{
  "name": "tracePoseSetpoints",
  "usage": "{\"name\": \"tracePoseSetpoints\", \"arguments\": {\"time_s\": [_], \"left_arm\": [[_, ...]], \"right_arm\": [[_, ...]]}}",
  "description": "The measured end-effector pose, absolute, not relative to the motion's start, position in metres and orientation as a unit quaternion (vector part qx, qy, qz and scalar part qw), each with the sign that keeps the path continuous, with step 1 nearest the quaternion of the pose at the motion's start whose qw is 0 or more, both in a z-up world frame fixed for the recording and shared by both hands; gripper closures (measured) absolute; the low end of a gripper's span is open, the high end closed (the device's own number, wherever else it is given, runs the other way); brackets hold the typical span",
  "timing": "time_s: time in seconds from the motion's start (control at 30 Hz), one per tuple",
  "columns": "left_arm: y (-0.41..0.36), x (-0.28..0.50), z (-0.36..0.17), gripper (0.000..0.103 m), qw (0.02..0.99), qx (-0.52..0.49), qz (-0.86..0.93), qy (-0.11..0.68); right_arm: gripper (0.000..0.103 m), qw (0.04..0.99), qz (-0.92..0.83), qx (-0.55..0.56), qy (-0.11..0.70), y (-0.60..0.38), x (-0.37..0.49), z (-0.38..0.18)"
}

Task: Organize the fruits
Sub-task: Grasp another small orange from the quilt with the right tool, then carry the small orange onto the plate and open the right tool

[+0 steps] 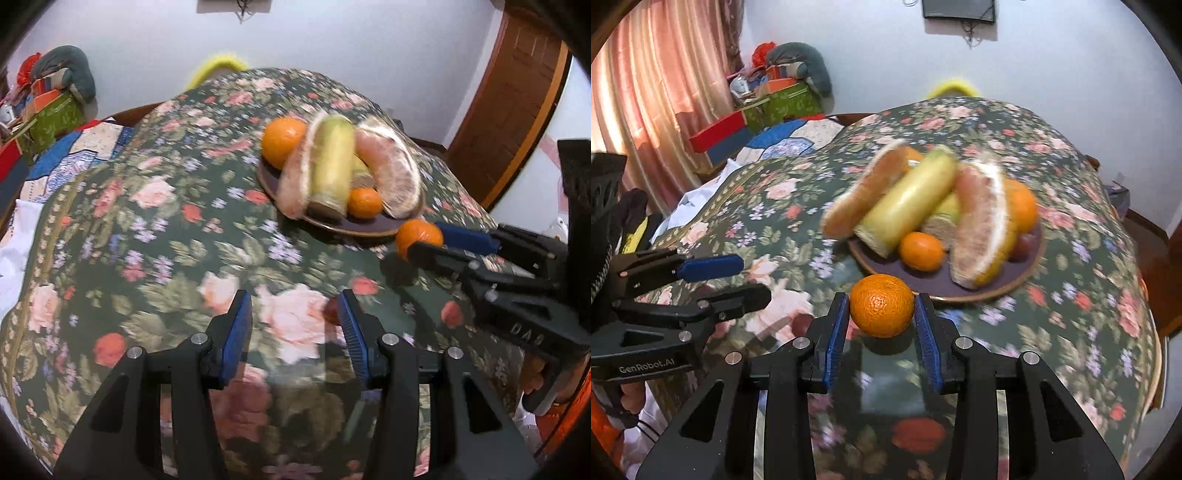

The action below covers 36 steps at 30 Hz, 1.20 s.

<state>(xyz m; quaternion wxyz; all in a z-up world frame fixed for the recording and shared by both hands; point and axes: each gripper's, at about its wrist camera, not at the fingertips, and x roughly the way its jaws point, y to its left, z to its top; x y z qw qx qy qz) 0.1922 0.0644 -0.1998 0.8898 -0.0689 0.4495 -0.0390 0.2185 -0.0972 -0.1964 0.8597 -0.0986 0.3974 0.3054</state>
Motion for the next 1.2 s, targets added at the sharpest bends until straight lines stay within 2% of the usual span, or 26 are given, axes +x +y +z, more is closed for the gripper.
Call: {"name": "tracePoseSetpoints", "arguments": {"time_s": [0.3, 0.4, 0.43, 0.53, 1.2], "left_arm": [[0.032, 0.197, -0.216, 0.055, 0.88, -0.043, -0.043, 0.471], [0.026, 0.197, -0.215, 0.065, 0.878, -0.04, -0.053, 0.474], [0.022, 0.196, -0.215, 0.074, 0.878, -0.035, -0.058, 0.474], [0.017, 0.196, -0.216, 0.083, 0.88, -0.017, -0.051, 0.472], [0.023, 0.236, -0.188, 0.085, 0.901, -0.044, -0.065, 0.426]], "right_arm": [[0.069, 0.868, 0.285, -0.084, 0.397, -0.137, 0.217, -0.195], [0.069, 0.87, 0.28, -0.079, 0.399, -0.146, 0.22, -0.196], [0.069, 0.87, 0.279, -0.078, 0.399, -0.147, 0.221, -0.197], [0.069, 0.871, 0.277, -0.079, 0.398, -0.15, 0.226, -0.196], [0.069, 0.88, 0.288, -0.058, 0.372, -0.145, 0.243, -0.182]]}}
